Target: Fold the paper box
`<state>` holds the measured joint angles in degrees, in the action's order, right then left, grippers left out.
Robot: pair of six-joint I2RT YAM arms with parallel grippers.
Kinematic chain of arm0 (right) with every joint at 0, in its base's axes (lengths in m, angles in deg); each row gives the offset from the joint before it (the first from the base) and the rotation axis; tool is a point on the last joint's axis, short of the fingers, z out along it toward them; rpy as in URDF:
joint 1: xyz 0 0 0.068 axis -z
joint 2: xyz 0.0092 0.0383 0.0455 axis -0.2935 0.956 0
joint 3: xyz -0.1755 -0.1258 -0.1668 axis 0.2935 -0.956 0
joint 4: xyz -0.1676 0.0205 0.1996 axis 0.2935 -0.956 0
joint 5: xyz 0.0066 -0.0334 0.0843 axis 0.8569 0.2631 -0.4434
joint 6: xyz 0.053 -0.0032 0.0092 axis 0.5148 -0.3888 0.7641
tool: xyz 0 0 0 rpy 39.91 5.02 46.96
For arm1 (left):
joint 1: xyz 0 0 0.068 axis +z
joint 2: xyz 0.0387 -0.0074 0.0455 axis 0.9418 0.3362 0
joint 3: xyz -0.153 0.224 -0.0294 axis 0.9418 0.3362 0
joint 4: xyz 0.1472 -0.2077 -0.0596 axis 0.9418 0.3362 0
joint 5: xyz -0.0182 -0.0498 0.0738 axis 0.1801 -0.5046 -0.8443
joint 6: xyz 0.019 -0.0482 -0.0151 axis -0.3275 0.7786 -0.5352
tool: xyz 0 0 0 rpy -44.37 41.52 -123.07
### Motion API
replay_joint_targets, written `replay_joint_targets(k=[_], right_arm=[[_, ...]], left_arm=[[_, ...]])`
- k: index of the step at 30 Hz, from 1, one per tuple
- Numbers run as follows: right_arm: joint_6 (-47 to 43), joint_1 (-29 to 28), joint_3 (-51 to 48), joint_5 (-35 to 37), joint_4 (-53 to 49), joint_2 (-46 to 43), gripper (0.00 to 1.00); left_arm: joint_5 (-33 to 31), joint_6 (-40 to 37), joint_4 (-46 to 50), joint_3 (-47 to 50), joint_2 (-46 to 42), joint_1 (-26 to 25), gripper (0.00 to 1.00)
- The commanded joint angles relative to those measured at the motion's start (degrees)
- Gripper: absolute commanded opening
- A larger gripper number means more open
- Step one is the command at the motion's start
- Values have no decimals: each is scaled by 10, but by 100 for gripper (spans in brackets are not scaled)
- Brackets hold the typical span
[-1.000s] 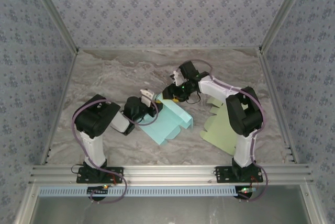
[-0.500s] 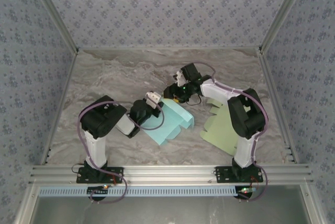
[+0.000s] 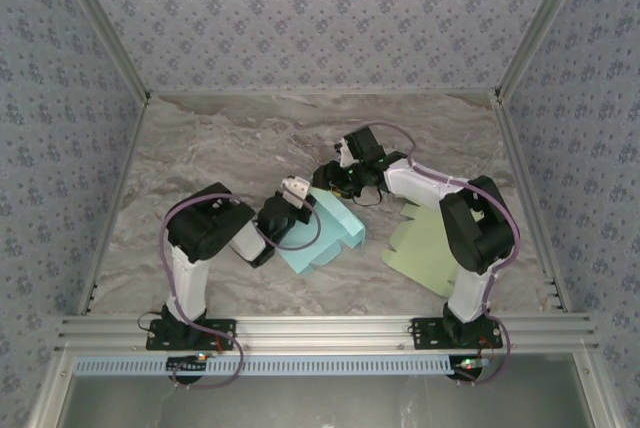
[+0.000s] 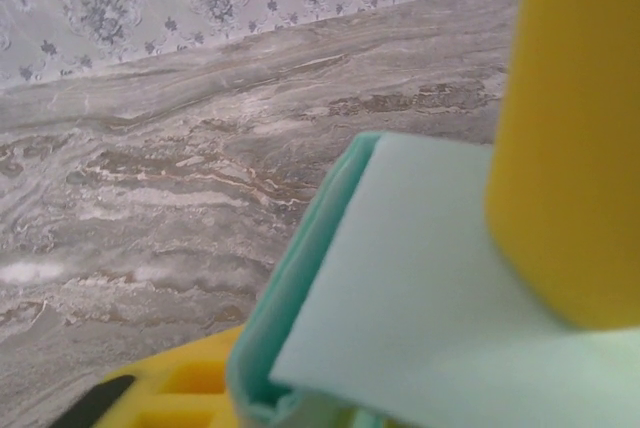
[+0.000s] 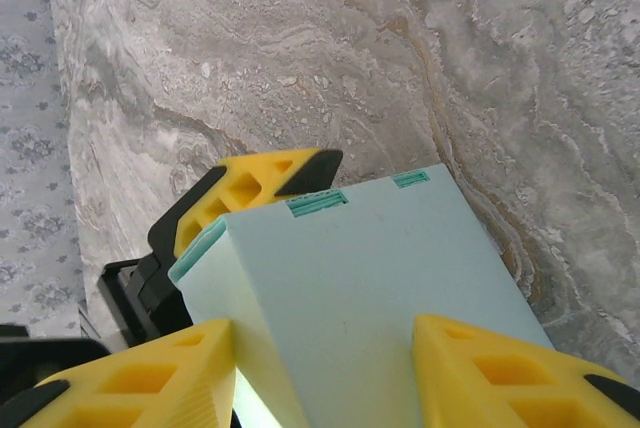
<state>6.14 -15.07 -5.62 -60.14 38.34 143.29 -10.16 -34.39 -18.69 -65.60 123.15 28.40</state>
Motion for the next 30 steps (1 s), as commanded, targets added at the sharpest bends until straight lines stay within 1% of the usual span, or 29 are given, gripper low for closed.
replay_joint_targets(k=[1, 3, 5, 7, 10, 13, 14, 16, 18, 21, 22, 26, 30], right_arm=[[12, -20, -23, 5, -78, 13, 48], [10, -17, -21, 4, -83, 14, 48], [8, -16, -20, 3, -86, 16, 47], [4, -15, -16, 2, -93, 16, 47], [1, -13, -16, 3, -103, 10, 47], [8, -13, -19, -1, -101, 3, 47], [9, -13, -20, -3, -101, 2, 47], [14, -14, -18, -4, -103, 0, 47], [20, -15, -20, 0, -103, -5, 47], [31, -16, -23, 12, -101, -15, 47], [34, -16, -24, 15, -102, -19, 47], [36, -16, -42, 29, -83, -46, 50], [-12, -3, -68, 37, -39, -83, 54]], left_arm=[[8, 19, 9, 2, 25, 15, 33], [30, 26, 15, 3, 17, 25, 33], [46, 28, 23, 4, 15, 31, 31], [68, 22, 16, 3, 24, 35, 26], [74, 8, 15, -6, 39, 39, 19], [82, -5, 58, -21, 35, 37, 11], [79, -12, 75, -29, 34, 35, 9], [51, -22, 104, -43, 31, 27, 7], [33, -25, 109, -47, 32, 27, 6], [4, -32, 107, -43, 31, 24, 2], [2, -34, 104, -40, 30, 25, 0], [-4, -28, 96, -34, 24, 24, 0], [-5, 13, 85, -6, 0, 26, 0]])
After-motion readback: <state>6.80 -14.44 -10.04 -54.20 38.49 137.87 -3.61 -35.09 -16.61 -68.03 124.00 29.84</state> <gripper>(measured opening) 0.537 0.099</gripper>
